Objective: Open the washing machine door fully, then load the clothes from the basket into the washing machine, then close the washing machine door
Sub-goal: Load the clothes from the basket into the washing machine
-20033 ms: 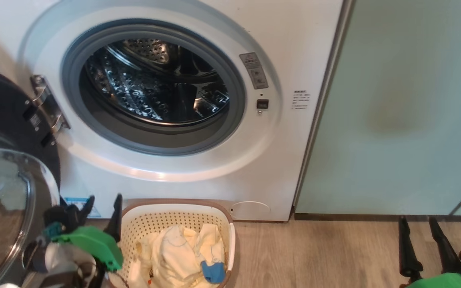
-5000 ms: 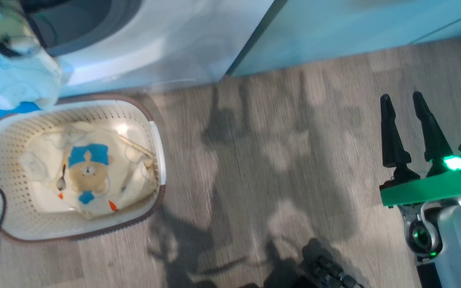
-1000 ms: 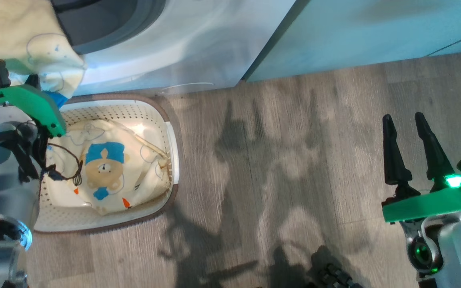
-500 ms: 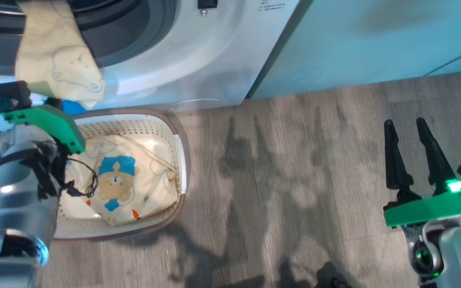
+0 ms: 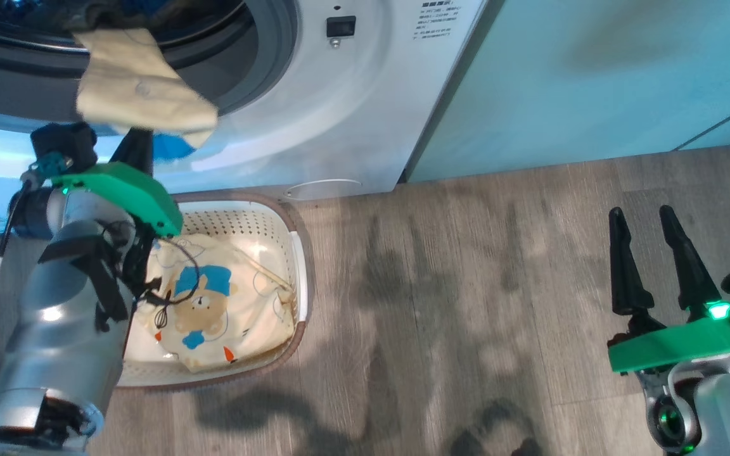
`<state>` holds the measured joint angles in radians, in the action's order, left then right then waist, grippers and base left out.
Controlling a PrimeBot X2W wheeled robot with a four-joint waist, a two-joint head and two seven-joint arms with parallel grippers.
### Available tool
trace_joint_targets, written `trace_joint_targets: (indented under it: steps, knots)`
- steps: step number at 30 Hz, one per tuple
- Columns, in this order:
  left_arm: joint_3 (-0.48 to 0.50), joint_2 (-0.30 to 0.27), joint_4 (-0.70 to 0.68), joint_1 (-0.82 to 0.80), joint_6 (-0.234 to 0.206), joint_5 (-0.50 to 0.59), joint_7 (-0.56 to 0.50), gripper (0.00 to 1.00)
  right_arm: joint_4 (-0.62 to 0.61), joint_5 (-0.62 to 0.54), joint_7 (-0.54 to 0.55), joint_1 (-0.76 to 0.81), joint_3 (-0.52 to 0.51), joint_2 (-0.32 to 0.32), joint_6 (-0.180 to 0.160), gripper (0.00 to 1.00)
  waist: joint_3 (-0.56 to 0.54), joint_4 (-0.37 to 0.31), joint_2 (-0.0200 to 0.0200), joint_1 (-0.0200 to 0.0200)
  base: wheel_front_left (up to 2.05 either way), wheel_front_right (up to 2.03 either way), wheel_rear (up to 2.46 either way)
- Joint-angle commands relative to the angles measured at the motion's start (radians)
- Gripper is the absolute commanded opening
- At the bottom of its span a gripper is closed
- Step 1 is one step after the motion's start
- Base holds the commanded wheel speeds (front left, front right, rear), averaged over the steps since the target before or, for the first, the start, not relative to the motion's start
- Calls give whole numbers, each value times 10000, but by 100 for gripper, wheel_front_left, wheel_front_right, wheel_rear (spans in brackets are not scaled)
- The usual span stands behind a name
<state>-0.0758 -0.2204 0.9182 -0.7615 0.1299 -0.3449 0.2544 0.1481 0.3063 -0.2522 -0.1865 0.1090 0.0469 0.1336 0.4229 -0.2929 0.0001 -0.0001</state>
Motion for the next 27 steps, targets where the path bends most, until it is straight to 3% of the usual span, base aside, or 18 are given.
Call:
trace_joint_targets:
  steps: [1,12,27]
  knots:
    - [100,-373,-467,-75,5,-169,72,0,-258,-56,-95,147,150,33,-29,100,-45,8,-1,1,0,0,0]
    - [-144,-896,-1684,-1339,5,-1325,-868,0,-374,135,-95,-1,196,33,-29,100,374,-84,-1,1,0,0,0]
    - [-2,-1013,-629,-4063,-605,-1425,-1079,0,-400,491,-95,-385,405,33,-29,100,1263,-514,-1,1,0,0,0]
